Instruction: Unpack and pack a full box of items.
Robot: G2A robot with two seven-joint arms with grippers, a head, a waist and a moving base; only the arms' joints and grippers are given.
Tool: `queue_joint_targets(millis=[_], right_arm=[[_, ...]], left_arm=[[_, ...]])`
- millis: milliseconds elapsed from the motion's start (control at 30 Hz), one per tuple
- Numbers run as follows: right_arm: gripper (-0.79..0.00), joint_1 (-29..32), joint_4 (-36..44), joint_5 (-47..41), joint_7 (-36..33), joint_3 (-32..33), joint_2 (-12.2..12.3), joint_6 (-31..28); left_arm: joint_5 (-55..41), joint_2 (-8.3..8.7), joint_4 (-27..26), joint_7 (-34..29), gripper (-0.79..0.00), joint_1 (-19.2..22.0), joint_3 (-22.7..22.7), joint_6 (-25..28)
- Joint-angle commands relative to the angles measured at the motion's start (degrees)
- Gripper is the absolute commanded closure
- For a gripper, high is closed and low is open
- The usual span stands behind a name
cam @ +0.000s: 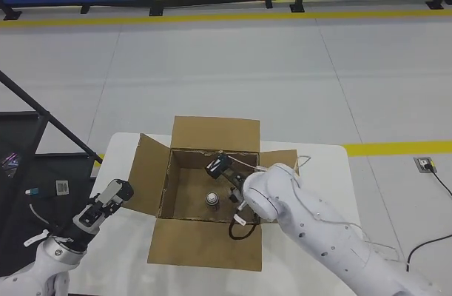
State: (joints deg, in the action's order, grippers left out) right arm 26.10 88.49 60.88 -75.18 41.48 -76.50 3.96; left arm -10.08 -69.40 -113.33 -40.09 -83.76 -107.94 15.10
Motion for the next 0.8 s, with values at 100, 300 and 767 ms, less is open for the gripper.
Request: queue_joint_targets(millis=[100, 300, 767], right_arm=[[0.000, 9.7, 22.2, 11.5, -9.6, 13.5, 4.1, 4.1], [0.000, 21.8, 35.2, 24.1, -12.8, 27.1, 6.4, 10.5], [0.000, 25.9, 15.6, 19.1, -12.8, 39.5, 7.1, 8.1]], left_arm=[[0.0, 0.00, 0.0, 0.0, -0.785, 0.0, 0.0, 0.0], [0.0, 0.00, 0.0, 0.0, -0.785, 0.0, 0.0, 0.0], [0.0, 0.00, 0.0, 0.0, -0.785, 0.0, 0.0, 0.0]])
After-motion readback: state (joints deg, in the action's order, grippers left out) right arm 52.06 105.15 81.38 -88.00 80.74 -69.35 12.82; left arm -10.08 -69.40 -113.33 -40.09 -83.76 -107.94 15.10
